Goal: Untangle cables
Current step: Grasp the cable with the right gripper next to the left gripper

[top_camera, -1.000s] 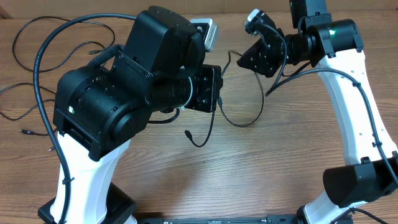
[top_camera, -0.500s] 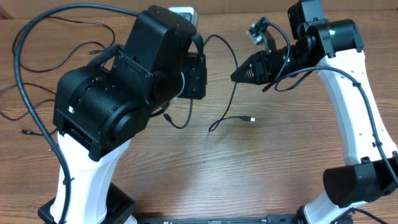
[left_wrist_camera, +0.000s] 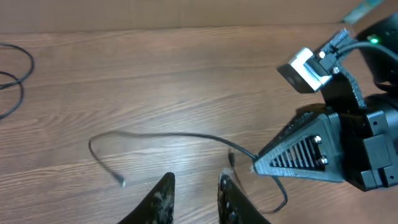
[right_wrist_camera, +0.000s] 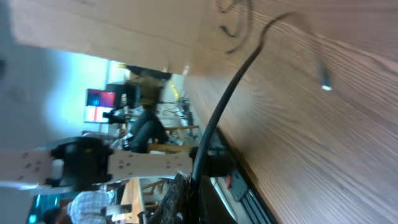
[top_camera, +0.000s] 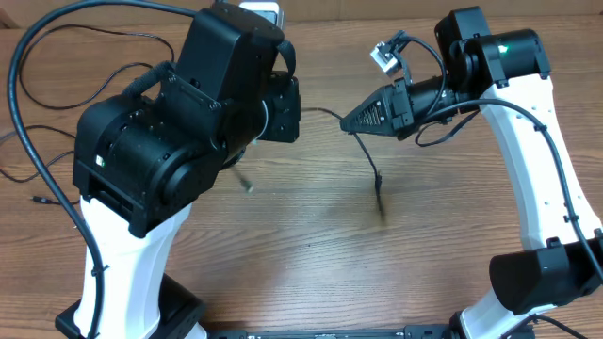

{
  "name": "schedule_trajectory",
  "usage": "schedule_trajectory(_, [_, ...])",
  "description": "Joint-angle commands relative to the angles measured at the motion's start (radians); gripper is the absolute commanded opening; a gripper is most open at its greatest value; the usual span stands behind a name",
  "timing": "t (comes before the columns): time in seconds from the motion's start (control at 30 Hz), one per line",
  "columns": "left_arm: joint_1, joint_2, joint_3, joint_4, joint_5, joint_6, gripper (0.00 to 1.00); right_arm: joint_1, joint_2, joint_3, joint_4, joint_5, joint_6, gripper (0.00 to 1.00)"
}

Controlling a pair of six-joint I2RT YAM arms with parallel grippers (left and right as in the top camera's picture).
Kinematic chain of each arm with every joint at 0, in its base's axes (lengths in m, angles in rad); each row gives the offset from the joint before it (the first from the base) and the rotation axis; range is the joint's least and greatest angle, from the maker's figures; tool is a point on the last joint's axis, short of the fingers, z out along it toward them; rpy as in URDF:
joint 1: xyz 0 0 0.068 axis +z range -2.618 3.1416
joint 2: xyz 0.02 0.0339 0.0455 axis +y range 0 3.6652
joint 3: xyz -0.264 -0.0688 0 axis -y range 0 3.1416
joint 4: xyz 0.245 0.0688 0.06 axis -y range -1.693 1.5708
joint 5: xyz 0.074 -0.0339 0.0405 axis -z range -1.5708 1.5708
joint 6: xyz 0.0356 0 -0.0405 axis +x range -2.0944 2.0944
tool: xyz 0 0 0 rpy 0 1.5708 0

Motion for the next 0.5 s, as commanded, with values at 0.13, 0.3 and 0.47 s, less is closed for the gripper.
schedule_trajectory(0.13, [0.004,-0.013,0.0,0.001,0.13,-0.048,0.22,0.042,-0.066,0.003,0.048,-0.126,-0.1,0.04])
schedule_trajectory(0.3, [0.004,-0.012,0.0,0.001,0.159,-0.11,0.22,0.074,-0.073,0.003,0.14,-0.225,-0.1,0.04])
schedule_trajectory(0.47, [0.004,0.005,0.0,0.001,0.15,-0.117,0.47,0.079,-0.073,0.003,0.249,-0.353,-0.092,0.04])
